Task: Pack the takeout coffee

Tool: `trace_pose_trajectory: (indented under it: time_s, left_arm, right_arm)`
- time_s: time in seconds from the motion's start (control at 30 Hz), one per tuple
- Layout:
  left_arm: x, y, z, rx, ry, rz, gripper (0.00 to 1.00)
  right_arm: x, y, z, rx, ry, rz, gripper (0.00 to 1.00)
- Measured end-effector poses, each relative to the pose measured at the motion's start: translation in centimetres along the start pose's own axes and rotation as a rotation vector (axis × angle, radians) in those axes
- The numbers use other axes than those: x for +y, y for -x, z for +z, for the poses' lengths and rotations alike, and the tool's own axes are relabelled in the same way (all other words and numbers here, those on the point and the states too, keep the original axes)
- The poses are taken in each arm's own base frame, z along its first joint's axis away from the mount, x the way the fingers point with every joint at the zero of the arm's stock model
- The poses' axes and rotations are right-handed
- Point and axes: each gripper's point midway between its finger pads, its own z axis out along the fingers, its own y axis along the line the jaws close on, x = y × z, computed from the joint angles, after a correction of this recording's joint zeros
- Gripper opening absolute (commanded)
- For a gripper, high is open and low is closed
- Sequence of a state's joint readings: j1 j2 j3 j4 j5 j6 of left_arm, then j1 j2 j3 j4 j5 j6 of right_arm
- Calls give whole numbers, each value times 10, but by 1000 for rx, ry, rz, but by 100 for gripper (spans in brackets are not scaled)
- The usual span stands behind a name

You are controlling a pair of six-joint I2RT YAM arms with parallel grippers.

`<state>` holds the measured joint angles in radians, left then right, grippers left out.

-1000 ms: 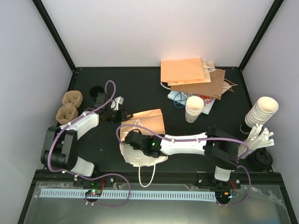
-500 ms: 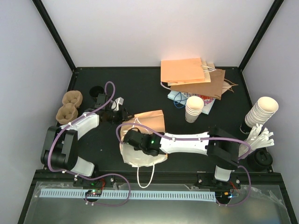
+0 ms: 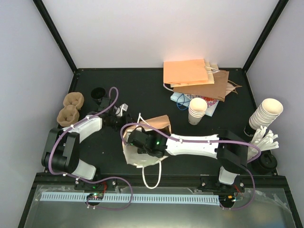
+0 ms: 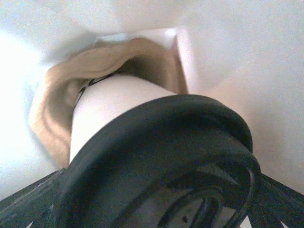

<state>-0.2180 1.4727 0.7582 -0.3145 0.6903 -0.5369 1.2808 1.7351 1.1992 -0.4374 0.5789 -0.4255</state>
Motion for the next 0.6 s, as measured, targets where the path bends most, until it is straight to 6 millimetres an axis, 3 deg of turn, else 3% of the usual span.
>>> trace_pose_trajectory:
  time_s: [0.23, 0.6]
  left_arm:
    - [-3, -21, 4, 85, -18, -35, 63]
    - [-2, -36, 4, 145, -14, -57, 75]
  right_arm:
    - [-3, -2, -16, -23, 54, 16, 100]
    - [-1, -13, -39, -25, 148, 64, 100]
